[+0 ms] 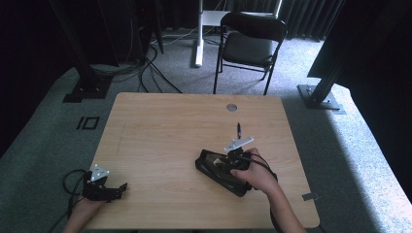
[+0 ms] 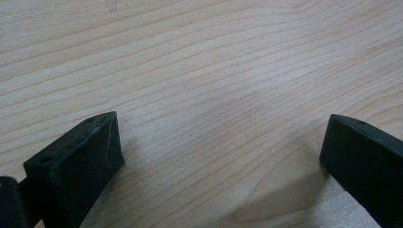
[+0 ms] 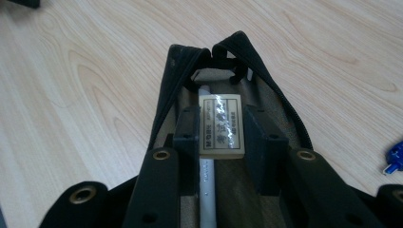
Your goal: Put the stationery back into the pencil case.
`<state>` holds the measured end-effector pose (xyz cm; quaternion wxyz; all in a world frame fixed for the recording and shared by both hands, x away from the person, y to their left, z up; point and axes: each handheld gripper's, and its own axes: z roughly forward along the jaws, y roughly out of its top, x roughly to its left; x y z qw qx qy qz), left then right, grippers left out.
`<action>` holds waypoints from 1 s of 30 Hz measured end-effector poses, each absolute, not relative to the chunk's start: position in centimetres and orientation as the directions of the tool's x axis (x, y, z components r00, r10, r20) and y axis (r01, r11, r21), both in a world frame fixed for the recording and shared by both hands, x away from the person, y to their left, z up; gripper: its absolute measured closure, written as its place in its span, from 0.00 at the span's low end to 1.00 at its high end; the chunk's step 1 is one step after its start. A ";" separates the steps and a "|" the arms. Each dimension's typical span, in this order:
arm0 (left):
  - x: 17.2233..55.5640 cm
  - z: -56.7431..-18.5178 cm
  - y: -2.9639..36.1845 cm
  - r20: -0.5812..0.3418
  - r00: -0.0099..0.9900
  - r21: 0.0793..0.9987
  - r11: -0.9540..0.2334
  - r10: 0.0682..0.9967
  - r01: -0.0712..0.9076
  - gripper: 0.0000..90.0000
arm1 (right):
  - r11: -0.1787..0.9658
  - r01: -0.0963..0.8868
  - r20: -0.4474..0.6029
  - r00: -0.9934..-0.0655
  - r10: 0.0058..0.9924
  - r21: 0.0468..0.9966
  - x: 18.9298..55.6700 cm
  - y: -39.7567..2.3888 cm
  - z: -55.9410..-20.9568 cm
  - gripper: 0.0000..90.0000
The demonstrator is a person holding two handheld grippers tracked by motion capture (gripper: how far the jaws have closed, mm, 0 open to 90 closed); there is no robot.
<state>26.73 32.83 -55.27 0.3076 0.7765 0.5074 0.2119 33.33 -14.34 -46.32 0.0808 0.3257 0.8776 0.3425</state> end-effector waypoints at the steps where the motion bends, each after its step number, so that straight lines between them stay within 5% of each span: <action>1: 26.7 -55.3 32.8 0.017 0.396 0.693 -0.296 0.918 0.657 0.01 | 0.556 0.516 0.080 -0.775 0.627 0.652 33.4 -14.3 -46.4 0.76; 30: 26.7 -55.3 32.8 0.017 0.396 0.693 -0.296 0.918 0.657 0.01 | 0.609 0.563 0.091 -0.772 0.630 0.559 35.1 -12.5 -48.6 0.76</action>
